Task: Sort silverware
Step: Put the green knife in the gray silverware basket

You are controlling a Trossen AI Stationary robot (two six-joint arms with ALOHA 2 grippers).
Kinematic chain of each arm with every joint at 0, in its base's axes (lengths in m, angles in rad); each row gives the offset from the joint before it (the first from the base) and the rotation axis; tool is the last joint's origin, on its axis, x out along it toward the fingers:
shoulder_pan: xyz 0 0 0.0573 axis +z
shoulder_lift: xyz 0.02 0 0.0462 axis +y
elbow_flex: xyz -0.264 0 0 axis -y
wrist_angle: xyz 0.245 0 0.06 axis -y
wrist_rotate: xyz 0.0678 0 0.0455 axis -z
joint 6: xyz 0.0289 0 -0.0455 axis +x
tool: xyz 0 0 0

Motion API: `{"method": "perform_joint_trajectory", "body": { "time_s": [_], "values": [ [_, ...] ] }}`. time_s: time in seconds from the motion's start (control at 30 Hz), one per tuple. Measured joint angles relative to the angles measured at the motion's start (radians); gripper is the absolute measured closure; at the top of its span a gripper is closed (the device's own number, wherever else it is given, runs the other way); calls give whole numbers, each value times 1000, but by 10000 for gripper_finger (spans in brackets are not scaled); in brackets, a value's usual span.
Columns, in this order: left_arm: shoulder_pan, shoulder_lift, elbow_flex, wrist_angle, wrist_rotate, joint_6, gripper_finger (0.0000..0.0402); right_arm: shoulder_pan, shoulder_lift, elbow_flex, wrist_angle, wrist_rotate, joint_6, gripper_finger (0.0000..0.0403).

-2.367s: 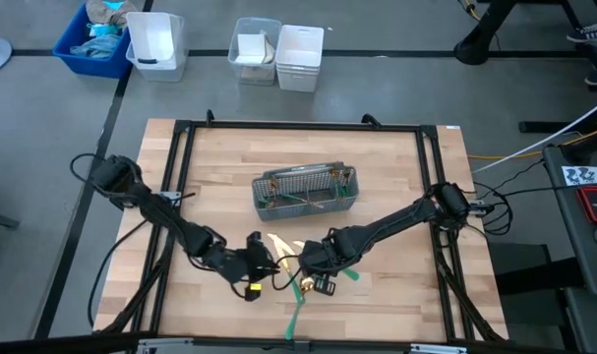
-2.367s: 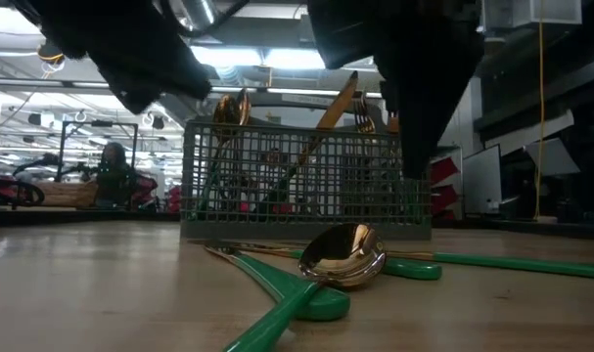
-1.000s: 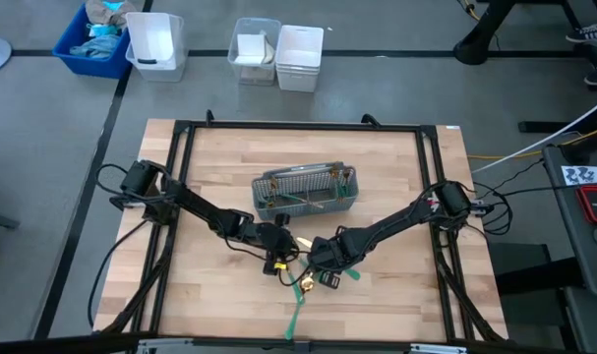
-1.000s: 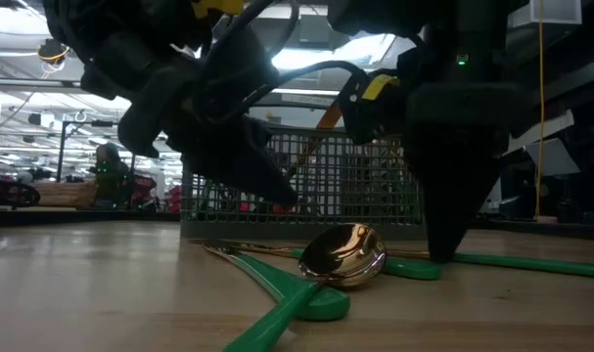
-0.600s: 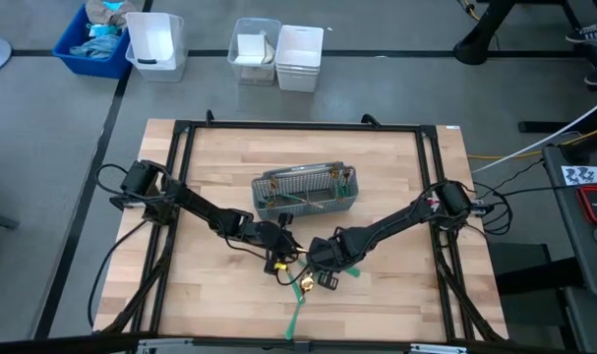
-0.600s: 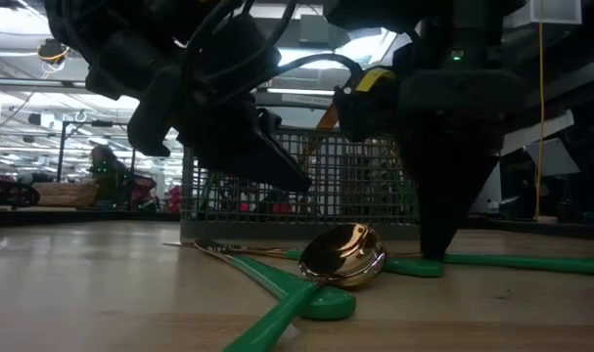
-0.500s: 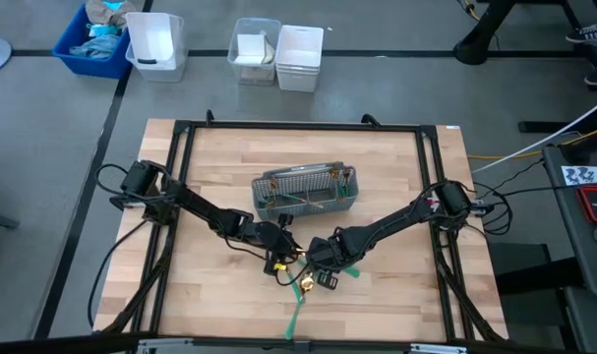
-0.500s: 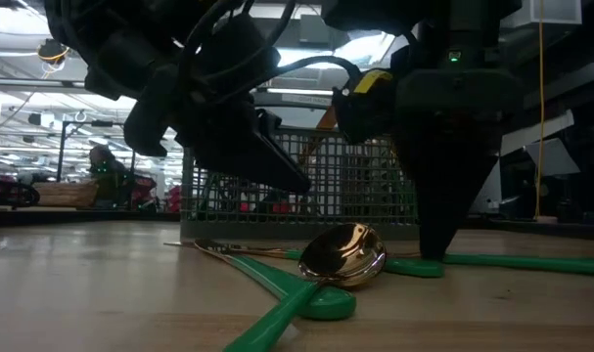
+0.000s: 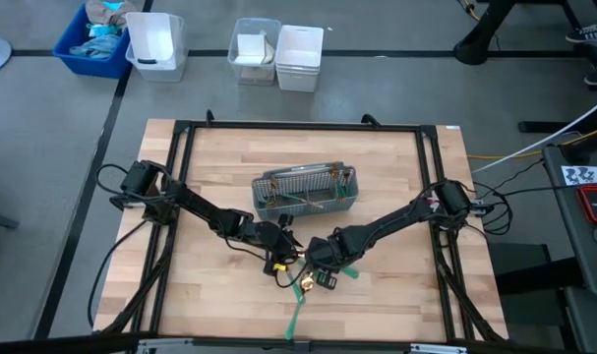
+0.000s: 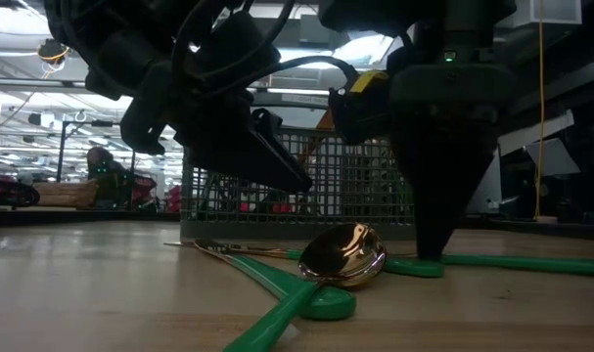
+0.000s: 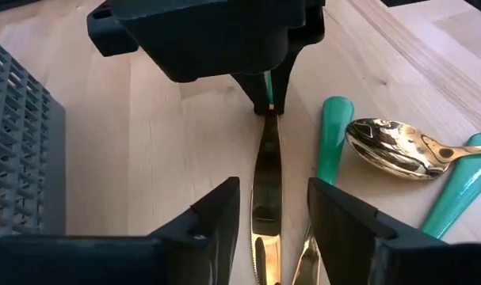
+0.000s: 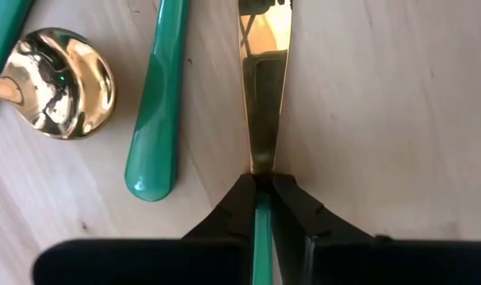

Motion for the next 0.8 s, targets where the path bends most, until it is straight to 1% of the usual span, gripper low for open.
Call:
{"method": "perform_joint_trajectory", "body": {
  "time_s": [0.17, 0.23, 0.4, 0.53, 0.8],
  "values": [
    [0, 1, 0, 1, 1, 0, 261, -12, 0, 1, 12, -25, 1, 374],
    [0, 14, 0, 23, 2, 0, 262, -19, 0, 1, 17, -26, 0, 373],
    [0, 73, 0, 58, 3, 28, 262, -33, 2, 8, 36, -69, 1, 374],
    [-1, 113, -1, 101, 3, 34, 264, -44, 4, 19, 29, -70, -2, 374],
    [0, 154, 1, 114, 3, 45, 265, -64, 4, 23, 27, -90, -4, 374]
  ]
}}
